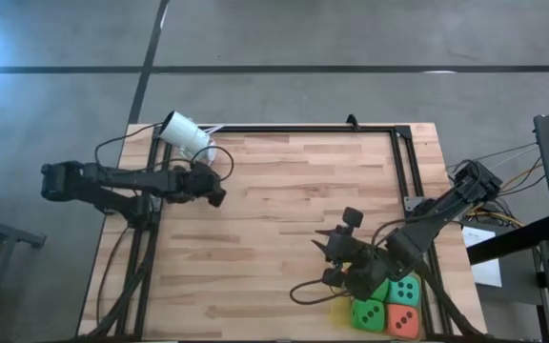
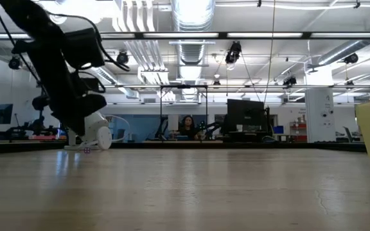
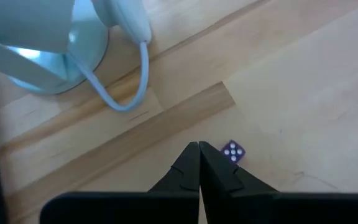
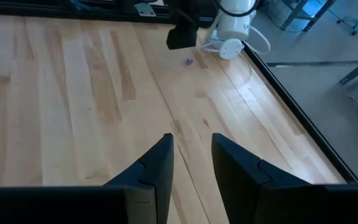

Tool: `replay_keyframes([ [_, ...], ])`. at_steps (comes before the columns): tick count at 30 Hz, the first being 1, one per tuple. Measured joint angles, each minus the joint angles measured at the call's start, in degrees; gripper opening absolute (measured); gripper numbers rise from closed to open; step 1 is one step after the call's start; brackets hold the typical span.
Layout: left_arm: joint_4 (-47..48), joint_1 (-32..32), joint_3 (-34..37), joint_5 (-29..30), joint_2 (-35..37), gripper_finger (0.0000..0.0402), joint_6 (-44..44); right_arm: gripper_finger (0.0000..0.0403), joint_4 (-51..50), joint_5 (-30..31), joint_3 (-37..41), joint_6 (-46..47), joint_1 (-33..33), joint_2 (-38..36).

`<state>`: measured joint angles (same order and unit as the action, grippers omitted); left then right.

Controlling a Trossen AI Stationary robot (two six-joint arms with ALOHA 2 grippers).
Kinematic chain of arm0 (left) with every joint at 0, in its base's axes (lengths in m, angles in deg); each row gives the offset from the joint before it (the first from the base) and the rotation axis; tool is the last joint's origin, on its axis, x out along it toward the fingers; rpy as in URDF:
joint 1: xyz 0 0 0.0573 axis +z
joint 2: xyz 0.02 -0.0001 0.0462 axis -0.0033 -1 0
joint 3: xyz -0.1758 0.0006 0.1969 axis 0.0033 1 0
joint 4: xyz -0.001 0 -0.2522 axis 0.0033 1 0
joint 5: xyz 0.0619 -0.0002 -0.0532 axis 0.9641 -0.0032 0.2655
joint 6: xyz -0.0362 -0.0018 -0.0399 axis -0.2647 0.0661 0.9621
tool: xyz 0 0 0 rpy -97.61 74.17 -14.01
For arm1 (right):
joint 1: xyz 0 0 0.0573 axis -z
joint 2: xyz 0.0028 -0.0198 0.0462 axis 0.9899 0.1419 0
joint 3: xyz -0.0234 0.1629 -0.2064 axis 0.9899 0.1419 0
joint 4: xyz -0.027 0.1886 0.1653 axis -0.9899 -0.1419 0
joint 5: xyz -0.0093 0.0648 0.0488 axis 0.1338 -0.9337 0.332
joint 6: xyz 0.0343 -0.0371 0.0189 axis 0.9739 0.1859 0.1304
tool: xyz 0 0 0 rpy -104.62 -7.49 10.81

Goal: Pick & Place Dice
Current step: Put the small purple die into the yellow bin

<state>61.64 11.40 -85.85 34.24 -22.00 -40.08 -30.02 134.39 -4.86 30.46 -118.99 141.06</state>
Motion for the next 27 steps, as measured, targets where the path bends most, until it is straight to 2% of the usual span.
replay_keyframes([
  [4,-6.5,0.5,3.2,0.0,0.0,0.0002,-1.0,0.0105,0.0,0.2,0.0,-0.1,0.2,0.0],
  [11,-7.7,1.0,5.6,0.0,0.0,0.0002,-1.8,0.0105,0.2,0.2,0.0,-0.1,0.6,0.0],
  [17,-15.1,1.0,7.6,-0.8,0.0,0.0002,-2.5,0.0105,0.3,0.3,0.0,-0.1,1.1,0.0],
  [27,-15.0,1.4,8.0,-0.5,0.0,0.0002,-3.3,0.0105,0.3,0.3,0.0,-0.1,1.1,0.0],
])
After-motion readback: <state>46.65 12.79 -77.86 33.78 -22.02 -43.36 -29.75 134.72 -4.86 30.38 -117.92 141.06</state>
